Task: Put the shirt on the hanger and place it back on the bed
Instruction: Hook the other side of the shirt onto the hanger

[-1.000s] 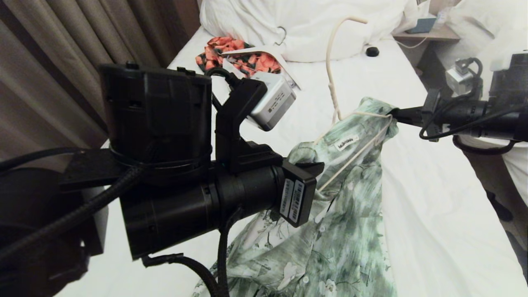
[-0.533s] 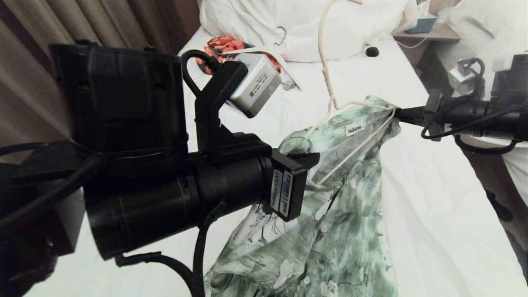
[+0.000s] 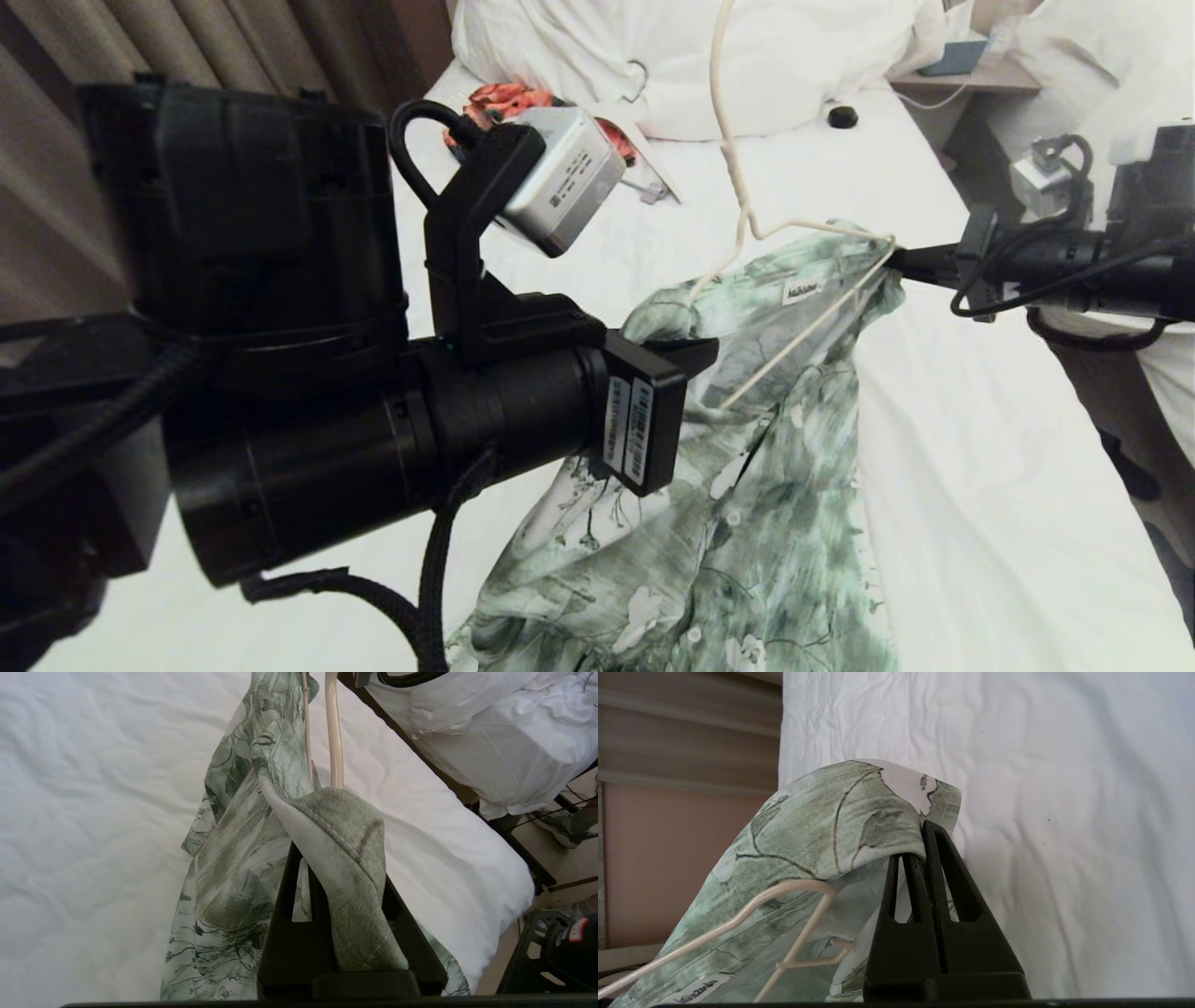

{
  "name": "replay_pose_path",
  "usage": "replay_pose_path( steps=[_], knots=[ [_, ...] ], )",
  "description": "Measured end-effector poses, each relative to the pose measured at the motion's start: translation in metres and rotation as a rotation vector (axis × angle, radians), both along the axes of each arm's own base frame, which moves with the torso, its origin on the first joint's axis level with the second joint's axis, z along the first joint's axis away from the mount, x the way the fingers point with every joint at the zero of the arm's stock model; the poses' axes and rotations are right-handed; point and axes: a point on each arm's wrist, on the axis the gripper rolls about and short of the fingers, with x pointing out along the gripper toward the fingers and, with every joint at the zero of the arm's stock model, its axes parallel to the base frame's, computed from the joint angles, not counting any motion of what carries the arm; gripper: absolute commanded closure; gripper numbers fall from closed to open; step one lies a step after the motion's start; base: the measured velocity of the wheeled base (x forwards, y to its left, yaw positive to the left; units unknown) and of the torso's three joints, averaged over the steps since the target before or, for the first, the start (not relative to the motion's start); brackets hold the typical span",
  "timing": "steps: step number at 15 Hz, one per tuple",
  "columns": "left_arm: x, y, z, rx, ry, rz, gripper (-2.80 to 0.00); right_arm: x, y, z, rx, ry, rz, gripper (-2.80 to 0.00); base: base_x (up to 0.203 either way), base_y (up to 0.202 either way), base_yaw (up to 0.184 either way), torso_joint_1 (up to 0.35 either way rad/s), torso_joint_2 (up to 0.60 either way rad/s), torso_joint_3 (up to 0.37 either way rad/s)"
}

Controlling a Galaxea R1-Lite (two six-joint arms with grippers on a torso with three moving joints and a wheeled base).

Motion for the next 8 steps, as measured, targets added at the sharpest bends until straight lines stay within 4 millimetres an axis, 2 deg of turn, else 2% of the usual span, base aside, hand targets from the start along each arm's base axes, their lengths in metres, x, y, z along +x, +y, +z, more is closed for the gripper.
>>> replay_pose_path(
  steps=[8],
  knots=[
    [0.004, -0.002, -0.012, 0.101, -0.065, 0.035, 0.00, -0.003, 0.000, 0.002, 0.001, 0.004, 0.003, 0.00, 0.000, 0.000, 0.000, 0.000, 0.00, 0.000]
  ],
)
